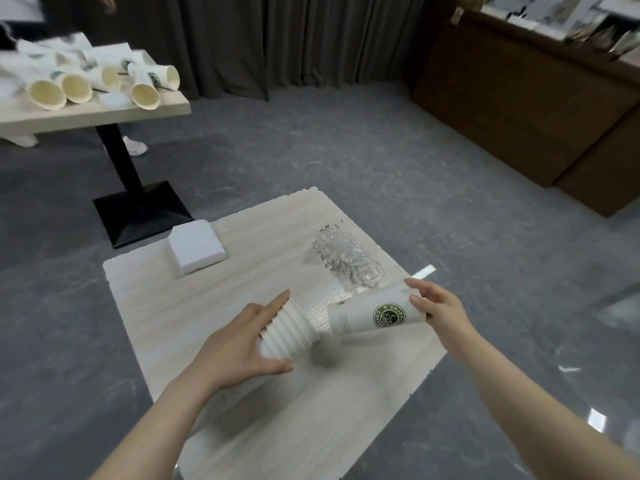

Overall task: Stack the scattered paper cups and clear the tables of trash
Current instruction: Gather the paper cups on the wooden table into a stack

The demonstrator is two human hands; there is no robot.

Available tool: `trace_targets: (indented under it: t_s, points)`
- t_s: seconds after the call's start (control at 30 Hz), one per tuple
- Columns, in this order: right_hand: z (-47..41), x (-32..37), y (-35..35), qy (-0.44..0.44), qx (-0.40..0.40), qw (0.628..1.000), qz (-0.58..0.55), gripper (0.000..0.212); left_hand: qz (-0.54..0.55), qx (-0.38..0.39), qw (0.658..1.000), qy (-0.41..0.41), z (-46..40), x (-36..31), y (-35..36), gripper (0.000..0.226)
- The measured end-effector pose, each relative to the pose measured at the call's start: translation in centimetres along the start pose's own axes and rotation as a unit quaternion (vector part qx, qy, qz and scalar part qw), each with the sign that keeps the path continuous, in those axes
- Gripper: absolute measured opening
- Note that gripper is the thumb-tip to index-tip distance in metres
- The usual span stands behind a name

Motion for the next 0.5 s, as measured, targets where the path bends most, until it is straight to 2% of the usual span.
trace_targets:
  t_s: [0.23, 0.5]
  points:
    - [2.1, 5.3, 1.0, -0.057, 0.068, 0.994, -0.061, 0.029, -0.016, -0.004, 1.0, 0.008, 0.5, -0.6, -0.9, 0.106]
    - [4.4, 8.0, 5.9, -0.12, 0.179, 0.976, 0.024, 0.034, -0.008, -0.018, 0.999, 0.029, 1.2, -1.5, -0.5, 0.107]
Point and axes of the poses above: each hand's wrist, its own z-axis away from the middle knuckle, its own y-axis out of the palm, x = y × z, the point moved 1 cm from there along -z, towards the middle knuckle, and after that the axes turned 3 degrees about z, right-handed, at the moved point
